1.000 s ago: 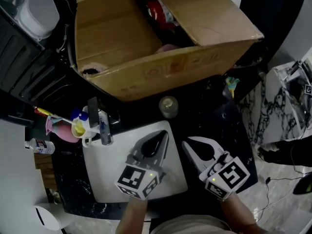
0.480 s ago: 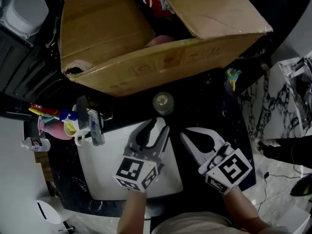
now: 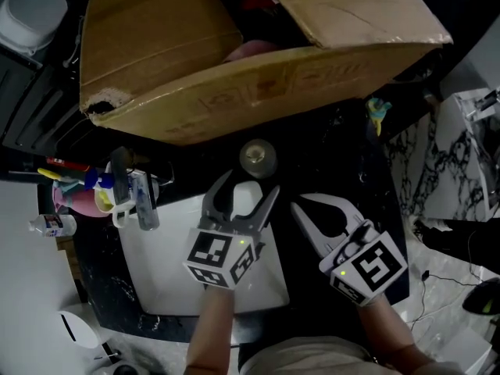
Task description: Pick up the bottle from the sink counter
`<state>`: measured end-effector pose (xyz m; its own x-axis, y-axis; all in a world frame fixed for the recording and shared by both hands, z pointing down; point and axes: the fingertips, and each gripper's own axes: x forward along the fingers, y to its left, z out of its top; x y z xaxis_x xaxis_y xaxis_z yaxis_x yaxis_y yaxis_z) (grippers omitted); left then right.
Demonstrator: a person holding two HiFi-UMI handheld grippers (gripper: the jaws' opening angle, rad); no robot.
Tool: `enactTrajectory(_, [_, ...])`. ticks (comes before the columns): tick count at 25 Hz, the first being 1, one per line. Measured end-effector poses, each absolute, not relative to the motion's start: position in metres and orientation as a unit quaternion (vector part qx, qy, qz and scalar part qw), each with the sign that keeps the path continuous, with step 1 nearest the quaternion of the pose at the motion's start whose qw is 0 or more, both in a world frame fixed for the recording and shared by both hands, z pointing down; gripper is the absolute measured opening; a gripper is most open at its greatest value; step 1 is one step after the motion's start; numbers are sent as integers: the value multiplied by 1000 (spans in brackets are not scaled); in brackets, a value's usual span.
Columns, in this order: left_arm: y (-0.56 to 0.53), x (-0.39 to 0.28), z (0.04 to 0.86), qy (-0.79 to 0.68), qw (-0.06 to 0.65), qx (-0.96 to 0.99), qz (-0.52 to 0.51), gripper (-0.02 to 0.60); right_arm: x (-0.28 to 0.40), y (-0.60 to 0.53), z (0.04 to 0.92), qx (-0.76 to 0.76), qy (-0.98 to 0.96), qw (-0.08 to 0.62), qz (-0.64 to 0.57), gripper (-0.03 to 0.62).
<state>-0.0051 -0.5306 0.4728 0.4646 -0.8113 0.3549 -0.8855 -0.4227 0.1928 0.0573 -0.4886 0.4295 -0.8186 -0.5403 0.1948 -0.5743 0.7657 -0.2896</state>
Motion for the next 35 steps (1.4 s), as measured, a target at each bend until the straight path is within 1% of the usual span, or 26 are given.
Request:
enactTrajectory(3, [-538,-2,478,-503,185,838,107,329,56,-491,428,290,-942,43,164,3])
enactTrajectory(8, [-553,-1,486,-509,173,833,132,348,60,-496,431,289,-942,37,167,3])
enactTrajectory(11, [-559,0,487,-508,171,833,139,348,60,-501,427,288,-944,21,162,3])
enactTrajectory(21, [-576,6,496,-502,169,833,158,348,67,-507,442,297,-937,39,180,3])
enactTrajectory(28, [-586,7,497,-515,147,828,168,350,70,-508,442,296,-938,29,176,3])
enactTrajectory(31, [-589,9,499,-514,148,828,168,349,70,-510,442,296,-939,21,175,3])
enactTrajectory(35, [-590,9,500,-516,148,825,176,348,73,-508,454,299,-935,53,184,3])
